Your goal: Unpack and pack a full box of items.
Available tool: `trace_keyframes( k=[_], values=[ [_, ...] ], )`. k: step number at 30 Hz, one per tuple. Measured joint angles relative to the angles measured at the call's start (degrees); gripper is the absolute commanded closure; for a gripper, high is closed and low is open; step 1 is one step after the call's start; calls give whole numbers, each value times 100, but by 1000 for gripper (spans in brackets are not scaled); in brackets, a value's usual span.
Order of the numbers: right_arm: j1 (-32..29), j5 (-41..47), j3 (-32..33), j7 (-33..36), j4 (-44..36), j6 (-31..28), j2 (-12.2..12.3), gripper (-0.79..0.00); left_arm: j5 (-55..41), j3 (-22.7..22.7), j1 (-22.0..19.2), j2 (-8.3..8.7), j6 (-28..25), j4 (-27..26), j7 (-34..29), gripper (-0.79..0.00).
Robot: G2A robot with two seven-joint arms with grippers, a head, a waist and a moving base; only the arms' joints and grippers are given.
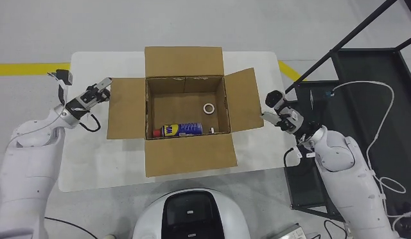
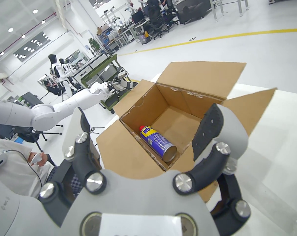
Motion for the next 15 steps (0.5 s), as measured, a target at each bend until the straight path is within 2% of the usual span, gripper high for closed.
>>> trace_keyframes(
  k=[7,11,15],
  values=[
    [-106,1,204,-350,399,248,-10,-785,-819,85,-61,-7,289,-389,-853,-785],
    [-24,86,116,-517,740,384,-37,-785,-1021,240,-34,-43,390,-723,-889,-785],
    [132,337,-97,-401,1138,448,-59,-785,-1146,321,1,-63,411,-1072,-809,-785]
  ],
)
